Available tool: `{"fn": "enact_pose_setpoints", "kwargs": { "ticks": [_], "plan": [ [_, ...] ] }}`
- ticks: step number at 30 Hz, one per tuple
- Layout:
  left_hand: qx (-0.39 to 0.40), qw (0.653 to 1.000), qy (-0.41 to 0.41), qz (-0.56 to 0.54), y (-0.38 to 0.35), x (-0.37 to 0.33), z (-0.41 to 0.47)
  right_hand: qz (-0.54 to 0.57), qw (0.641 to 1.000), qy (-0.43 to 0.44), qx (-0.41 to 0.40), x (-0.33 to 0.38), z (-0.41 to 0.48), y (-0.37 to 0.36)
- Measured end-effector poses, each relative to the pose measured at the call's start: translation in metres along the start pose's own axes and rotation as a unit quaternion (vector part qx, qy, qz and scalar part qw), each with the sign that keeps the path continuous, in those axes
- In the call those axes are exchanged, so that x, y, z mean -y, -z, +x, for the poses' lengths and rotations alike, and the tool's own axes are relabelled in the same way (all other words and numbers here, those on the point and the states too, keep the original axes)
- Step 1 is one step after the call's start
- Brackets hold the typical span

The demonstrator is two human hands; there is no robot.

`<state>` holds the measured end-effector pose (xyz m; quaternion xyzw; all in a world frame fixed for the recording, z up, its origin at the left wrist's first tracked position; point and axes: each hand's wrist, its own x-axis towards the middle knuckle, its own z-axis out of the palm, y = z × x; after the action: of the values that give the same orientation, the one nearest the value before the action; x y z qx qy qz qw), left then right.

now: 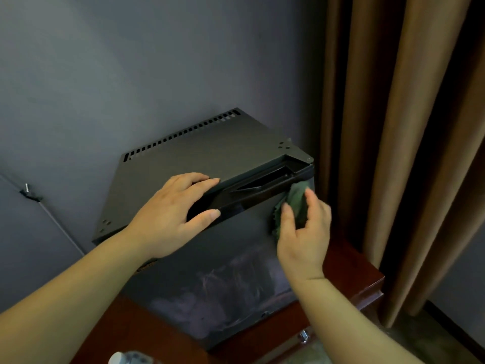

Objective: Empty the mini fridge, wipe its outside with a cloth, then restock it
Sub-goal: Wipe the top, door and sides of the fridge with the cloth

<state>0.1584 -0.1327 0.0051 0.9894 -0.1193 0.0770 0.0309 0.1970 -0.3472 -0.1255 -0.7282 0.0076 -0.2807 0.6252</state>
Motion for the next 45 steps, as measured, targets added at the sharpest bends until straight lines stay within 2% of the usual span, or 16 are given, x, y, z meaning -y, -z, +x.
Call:
{"fn": "enact_pose_setpoints", "kwargs": {
  "ticks": [3, 6, 9, 13, 15, 18, 20, 26, 31, 35, 38, 40, 45],
  "plan": [
    [-0.003, 1.0, 0.0, -0.006, 0.0, -0.001, -0.001, -0.011, 0.997, 0.053, 0.051, -0.006, -0.015, -0.002],
    [-0.005, 1.0, -0.001, -0.006, 0.0, -0.001, 0.0, -0.024, 0.999, 0.023, -0.006, -0.012, 0.017, 0.009],
    [-0.007, 1.0, 0.0, -0.007, -0.001, -0.001, -0.001, 0.013, 0.998, -0.011, -0.065, -0.005, 0.041, 0.017],
    [-0.011, 1.0, 0.0, -0.011, 0.0, 0.0, -0.001, -0.02, 0.993, 0.112, -0.022, 0.01, 0.025, 0.006],
    [-0.01, 1.0, 0.0, -0.013, 0.0, 0.0, -0.001, -0.045, 0.989, 0.138, -0.033, 0.004, 0.034, 0.008],
    [-0.015, 1.0, -0.003, -0.015, -0.001, 0.0, -0.001, -0.011, 0.996, 0.018, -0.092, -0.001, 0.06, 0.016],
    [-0.018, 1.0, -0.005, -0.018, -0.001, 0.002, -0.001, 0.002, 0.996, -0.023, -0.087, 0.0, 0.058, 0.013],
    [-0.021, 0.999, -0.008, -0.027, -0.001, 0.003, 0.0, -0.039, 0.996, 0.038, -0.066, -0.005, 0.018, 0.004],
    [-0.019, 1.0, -0.006, -0.024, 0.001, 0.0, 0.0, -0.058, 0.993, 0.098, 0.006, 0.0, -0.019, -0.007],
    [-0.018, 1.0, -0.008, -0.021, 0.001, -0.001, -0.002, -0.051, 0.996, 0.072, 0.006, 0.0, -0.011, -0.001],
    [-0.017, 1.0, -0.013, -0.021, 0.001, -0.001, -0.005, -0.047, 0.998, -0.004, -0.048, -0.001, 0.008, 0.008],
    [-0.019, 1.0, -0.013, -0.017, 0.0, -0.002, -0.004, -0.052, 0.996, -0.013, -0.073, 0.0, 0.007, 0.005],
    [-0.019, 1.0, -0.018, -0.015, -0.001, 0.003, -0.003, -0.103, 0.987, 0.12, -0.008, -0.006, -0.039, -0.019]
  ]
}}
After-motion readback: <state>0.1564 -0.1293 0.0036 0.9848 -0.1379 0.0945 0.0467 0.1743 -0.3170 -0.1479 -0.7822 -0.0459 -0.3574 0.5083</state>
